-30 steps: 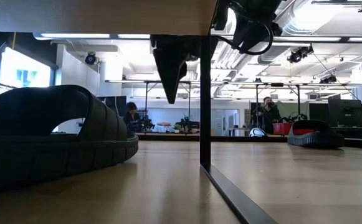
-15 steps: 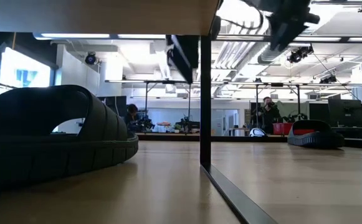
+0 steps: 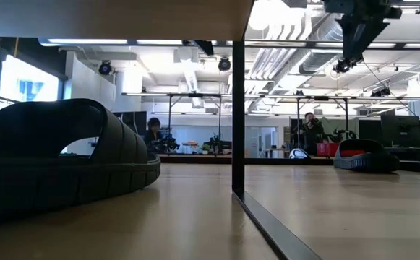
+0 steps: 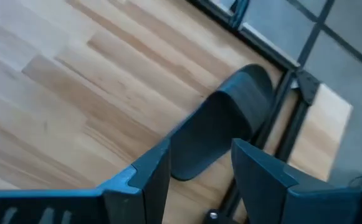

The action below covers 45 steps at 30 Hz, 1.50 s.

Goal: Pick and place slides into the shelf
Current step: Put the black slipper under the shelf

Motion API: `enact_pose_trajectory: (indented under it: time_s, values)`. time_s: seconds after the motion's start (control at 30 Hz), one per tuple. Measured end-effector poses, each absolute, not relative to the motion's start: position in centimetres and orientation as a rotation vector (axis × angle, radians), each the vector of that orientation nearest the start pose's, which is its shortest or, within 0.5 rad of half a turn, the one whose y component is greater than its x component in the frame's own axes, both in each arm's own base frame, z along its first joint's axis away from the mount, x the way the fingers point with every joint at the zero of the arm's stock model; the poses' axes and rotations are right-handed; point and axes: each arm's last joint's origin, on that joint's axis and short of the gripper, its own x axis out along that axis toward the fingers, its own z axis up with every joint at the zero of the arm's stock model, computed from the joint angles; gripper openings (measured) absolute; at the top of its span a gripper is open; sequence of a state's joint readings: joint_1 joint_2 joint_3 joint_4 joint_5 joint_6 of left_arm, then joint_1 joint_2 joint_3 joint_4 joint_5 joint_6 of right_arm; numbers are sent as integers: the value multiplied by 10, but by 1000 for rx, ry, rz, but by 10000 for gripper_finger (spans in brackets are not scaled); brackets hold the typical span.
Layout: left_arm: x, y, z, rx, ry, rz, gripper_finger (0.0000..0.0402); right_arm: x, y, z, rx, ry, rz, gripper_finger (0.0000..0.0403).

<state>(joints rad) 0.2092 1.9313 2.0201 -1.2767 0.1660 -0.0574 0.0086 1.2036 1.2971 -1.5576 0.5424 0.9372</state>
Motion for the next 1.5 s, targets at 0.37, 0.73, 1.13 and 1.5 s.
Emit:
enact_pose_trajectory:
  time_s: [0.37,0.73,1.13,1.5]
  values:
    - [332,59,401,-324,996,-53,276,163,-13,267,383,1195,-1181,160]
    - [286,28,378,-404,750,-69,276,149,-21,230,322,1225,-1331,160]
    - [244,24,367,-431,601,3,276,152,-49,224,346,1173,-1393,160]
    - [243,23,370,-407,578,-19,276,159,-87,215,417,1209,-1362,160]
